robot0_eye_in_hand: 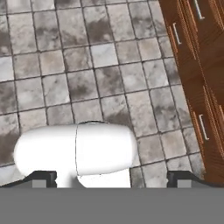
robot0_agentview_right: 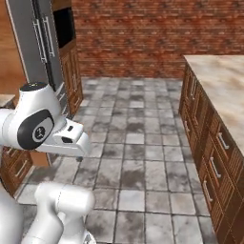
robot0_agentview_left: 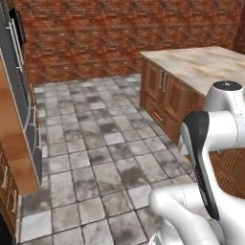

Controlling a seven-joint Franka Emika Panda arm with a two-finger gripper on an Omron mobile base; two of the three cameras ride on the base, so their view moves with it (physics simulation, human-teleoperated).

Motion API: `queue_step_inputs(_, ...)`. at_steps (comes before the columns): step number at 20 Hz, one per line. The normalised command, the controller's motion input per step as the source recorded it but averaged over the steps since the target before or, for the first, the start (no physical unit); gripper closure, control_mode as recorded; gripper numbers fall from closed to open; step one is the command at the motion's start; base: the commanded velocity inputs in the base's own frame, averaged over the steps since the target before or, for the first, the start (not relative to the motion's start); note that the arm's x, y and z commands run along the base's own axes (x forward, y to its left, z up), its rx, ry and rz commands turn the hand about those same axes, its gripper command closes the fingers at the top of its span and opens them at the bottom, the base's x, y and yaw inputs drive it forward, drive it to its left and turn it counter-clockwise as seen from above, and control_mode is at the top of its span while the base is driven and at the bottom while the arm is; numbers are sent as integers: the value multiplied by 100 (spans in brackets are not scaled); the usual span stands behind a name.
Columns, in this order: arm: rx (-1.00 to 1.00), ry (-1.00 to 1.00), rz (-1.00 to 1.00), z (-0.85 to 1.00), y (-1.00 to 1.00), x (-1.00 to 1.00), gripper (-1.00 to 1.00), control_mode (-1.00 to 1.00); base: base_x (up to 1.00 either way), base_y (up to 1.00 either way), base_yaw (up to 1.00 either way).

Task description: Pick the jar and bowl and place them in the sink. Then turn on the water.

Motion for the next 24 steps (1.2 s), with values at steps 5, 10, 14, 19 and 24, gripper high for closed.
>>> queue_step_inputs(5,0,0,0,0,0,0,-100,100,0,-4,-72)
queue_step_inputs(10,0,0,0,0,0,0,-100,100,0,-4,-72)
queue_step_inputs(14,0,0,0,0,0,0,-100,100,0,0,-70)
queue_step_inputs(19,0,0,0,0,0,0,-100,100,2,0,-65)
queue_step_inputs(24,0,0,0,0,0,0,-100,100,15,0,-58)
